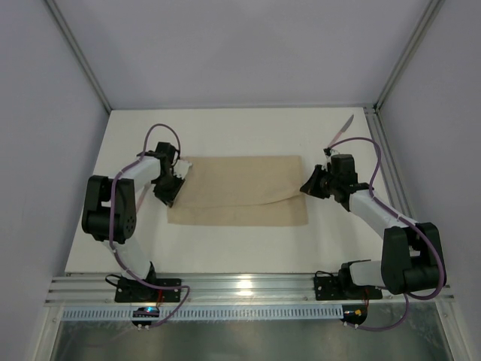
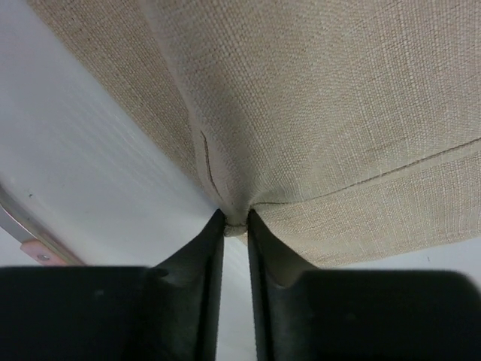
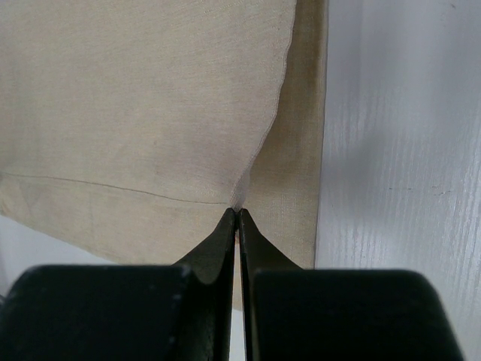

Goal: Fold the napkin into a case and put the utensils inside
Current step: Fold and flatten the napkin at the center of the board.

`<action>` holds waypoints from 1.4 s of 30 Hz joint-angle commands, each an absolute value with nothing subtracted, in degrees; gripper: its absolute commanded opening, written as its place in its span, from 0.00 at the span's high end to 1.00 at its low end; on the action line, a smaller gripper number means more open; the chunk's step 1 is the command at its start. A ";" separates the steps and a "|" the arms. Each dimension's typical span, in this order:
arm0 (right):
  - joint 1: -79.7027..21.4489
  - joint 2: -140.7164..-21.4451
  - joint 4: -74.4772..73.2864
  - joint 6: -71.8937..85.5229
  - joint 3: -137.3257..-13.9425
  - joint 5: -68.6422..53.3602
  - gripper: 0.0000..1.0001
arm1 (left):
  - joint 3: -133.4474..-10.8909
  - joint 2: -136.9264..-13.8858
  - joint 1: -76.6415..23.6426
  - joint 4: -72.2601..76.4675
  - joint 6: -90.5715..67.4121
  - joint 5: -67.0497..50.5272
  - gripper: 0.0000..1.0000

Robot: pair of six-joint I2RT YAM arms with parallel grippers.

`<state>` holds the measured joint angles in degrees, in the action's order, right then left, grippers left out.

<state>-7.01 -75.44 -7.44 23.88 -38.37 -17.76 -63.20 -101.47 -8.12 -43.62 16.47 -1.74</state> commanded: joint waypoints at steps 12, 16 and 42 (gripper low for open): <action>-6.94 -75.32 -6.77 22.59 -40.69 -17.93 0.96 | -64.95 -97.38 -8.00 -43.07 16.17 -1.41 0.82; -6.86 -75.32 -6.85 22.41 -40.78 -17.84 0.96 | -65.04 -96.77 -7.91 -42.63 15.91 -1.41 0.87; -6.86 -75.76 -6.86 22.15 -40.69 -18.28 0.96 | -64.95 -97.73 -7.91 -41.31 15.47 -0.88 1.00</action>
<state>-7.01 -75.79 -7.62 22.79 -38.37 -17.82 -63.44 -98.72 -8.12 -43.00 16.16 -1.28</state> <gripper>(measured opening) 0.042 0.032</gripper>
